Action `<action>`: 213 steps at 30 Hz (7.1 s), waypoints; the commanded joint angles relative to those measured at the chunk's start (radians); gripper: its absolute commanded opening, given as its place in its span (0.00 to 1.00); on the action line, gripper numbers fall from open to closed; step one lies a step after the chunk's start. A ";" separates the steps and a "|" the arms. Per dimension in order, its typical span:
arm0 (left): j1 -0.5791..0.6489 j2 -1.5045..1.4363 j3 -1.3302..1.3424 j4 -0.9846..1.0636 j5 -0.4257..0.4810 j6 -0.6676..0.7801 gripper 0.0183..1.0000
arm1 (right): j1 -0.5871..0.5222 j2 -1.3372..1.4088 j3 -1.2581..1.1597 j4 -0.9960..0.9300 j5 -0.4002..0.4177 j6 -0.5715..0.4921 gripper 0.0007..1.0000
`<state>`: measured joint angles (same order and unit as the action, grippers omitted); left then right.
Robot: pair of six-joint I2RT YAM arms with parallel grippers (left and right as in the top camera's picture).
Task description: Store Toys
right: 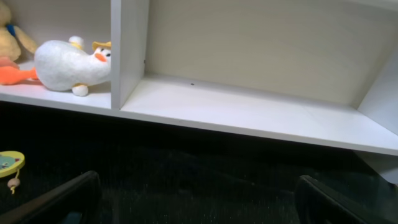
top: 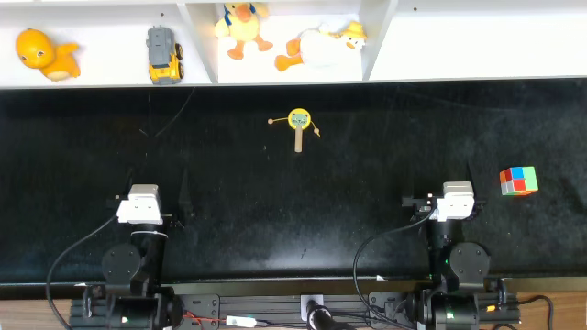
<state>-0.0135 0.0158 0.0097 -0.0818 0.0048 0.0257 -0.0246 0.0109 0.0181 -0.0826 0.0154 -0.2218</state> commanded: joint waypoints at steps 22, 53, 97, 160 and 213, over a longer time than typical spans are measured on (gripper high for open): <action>-0.007 -0.013 -0.002 -0.002 0.005 -0.003 1.00 | 0.064 0.586 0.381 -0.235 -0.019 0.570 1.00; -0.007 -0.013 -0.002 -0.002 0.005 -0.003 0.99 | 0.687 1.816 1.307 -0.825 0.118 0.821 1.00; -0.007 -0.013 -0.002 -0.002 0.005 -0.003 1.00 | 0.756 1.963 1.307 -0.616 0.293 0.903 0.22; -0.007 -0.013 -0.002 -0.002 0.005 -0.003 1.00 | 0.117 1.889 1.539 -0.631 0.080 0.032 0.18; -0.007 -0.013 -0.002 -0.002 0.005 -0.003 1.00 | -0.081 1.005 0.997 -0.957 0.077 0.041 0.99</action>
<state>-0.0135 0.0147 0.0097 -0.0818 0.0048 0.0257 -0.0143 0.9943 1.0233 -1.0683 0.1059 -0.1841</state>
